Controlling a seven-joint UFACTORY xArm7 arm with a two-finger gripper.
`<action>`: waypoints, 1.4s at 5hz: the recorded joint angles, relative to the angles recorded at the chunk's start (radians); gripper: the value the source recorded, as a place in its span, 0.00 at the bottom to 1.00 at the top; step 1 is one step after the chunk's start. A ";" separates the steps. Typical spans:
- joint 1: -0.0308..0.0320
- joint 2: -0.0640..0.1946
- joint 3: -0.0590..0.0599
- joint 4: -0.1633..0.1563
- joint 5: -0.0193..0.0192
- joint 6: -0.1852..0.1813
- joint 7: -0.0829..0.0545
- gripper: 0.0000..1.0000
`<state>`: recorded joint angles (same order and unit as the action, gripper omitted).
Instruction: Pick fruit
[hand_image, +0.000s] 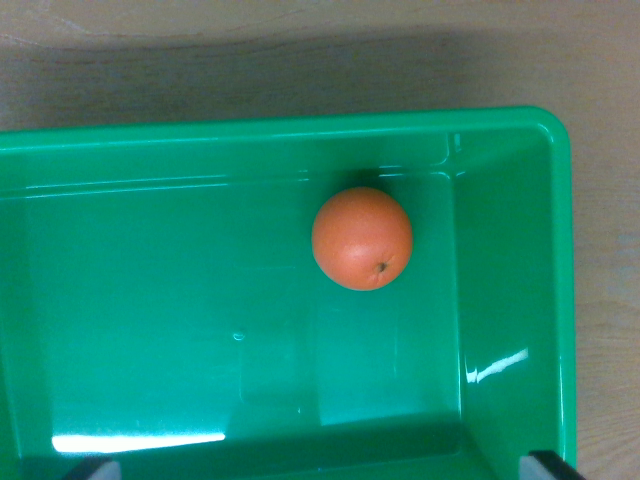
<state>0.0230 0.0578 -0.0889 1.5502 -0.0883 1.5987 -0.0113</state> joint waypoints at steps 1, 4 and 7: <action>0.0000 0.000 0.000 0.000 0.0000 0.000 0.000 0.00; -0.0003 0.001 0.000 -0.001 0.0002 -0.002 -0.001 0.00; -0.0033 0.010 -0.001 -0.014 0.0017 -0.026 -0.011 0.00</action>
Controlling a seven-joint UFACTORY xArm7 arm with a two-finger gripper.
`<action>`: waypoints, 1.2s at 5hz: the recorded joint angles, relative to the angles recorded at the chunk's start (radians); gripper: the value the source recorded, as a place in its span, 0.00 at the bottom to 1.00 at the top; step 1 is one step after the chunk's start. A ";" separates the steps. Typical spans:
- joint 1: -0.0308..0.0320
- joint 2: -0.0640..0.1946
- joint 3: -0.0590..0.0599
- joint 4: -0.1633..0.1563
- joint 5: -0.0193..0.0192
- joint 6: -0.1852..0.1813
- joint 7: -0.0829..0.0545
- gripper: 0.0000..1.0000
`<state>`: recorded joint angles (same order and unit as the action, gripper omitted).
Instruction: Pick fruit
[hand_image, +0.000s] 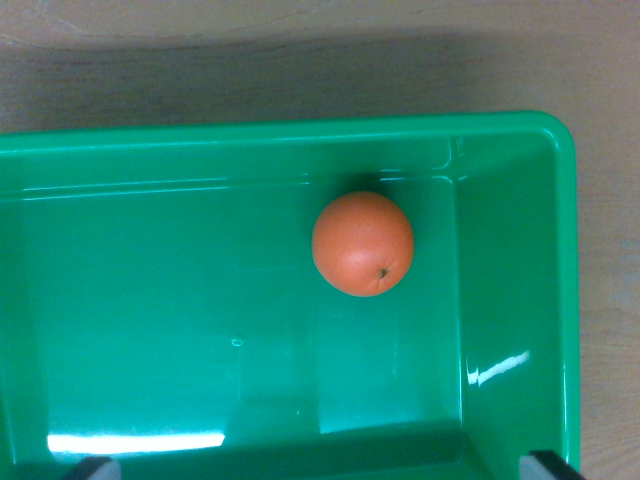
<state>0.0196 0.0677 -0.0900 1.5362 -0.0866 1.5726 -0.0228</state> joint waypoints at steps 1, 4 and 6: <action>0.0000 0.000 0.000 0.000 0.0000 0.000 0.000 0.00; -0.0056 0.017 -0.002 -0.024 0.0029 -0.044 -0.019 0.00; -0.0097 0.029 -0.003 -0.041 0.0049 -0.075 -0.033 0.00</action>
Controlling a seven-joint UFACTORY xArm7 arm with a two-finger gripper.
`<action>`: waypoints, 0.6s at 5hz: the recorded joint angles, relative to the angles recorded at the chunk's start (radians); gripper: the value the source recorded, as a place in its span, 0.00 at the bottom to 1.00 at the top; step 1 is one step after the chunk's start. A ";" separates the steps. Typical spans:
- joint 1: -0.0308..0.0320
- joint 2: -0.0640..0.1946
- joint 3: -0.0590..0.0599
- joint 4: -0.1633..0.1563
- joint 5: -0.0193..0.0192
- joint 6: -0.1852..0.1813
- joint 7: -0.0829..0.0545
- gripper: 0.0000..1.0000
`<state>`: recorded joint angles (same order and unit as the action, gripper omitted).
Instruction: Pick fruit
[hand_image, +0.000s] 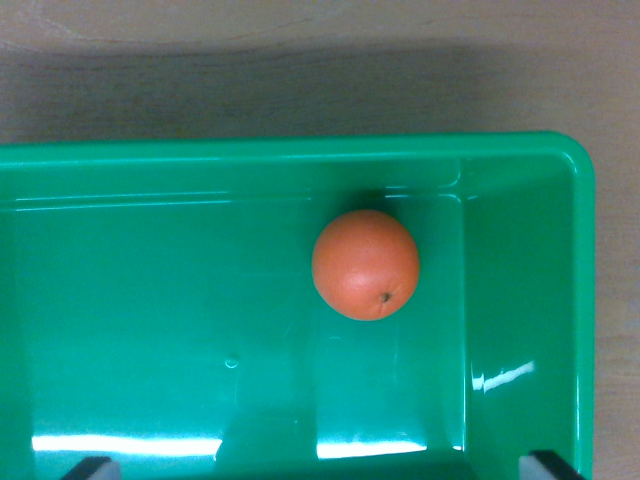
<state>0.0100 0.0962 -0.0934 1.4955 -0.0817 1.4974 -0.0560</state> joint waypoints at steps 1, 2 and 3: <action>0.0000 0.000 0.000 0.000 0.0000 0.000 0.000 0.00; -0.0041 0.012 -0.001 -0.017 0.0021 -0.032 -0.014 0.00; -0.0041 0.012 -0.001 -0.017 0.0021 -0.032 -0.014 0.00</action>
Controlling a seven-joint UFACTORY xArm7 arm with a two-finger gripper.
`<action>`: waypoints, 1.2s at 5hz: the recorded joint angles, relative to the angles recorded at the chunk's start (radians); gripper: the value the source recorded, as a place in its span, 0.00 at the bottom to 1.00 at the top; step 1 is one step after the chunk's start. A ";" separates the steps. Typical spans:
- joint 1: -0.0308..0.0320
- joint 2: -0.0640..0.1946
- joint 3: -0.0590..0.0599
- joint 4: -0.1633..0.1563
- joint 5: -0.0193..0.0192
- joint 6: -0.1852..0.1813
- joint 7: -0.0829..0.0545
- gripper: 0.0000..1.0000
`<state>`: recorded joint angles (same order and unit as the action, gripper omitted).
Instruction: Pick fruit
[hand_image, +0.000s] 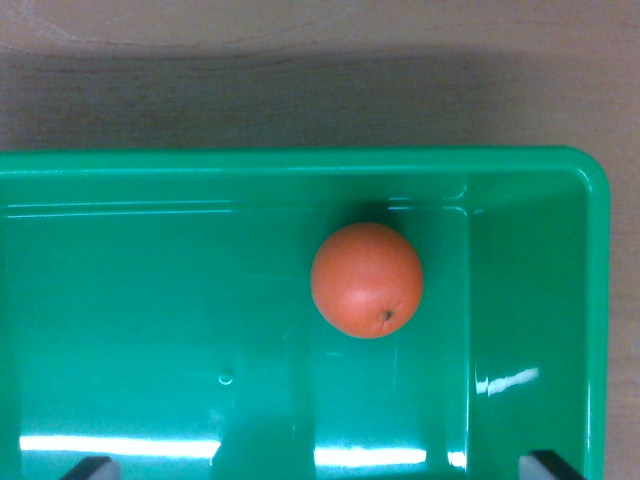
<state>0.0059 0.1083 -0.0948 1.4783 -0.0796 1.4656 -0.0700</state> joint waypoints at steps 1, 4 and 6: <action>-0.0049 0.015 -0.002 -0.021 0.0025 -0.038 -0.017 0.00; -0.0099 0.029 -0.003 -0.042 0.0050 -0.077 -0.034 0.00; -0.0154 0.046 -0.005 -0.065 0.0078 -0.120 -0.053 0.00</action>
<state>-0.0095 0.1539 -0.1001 1.4134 -0.0718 1.3455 -0.1230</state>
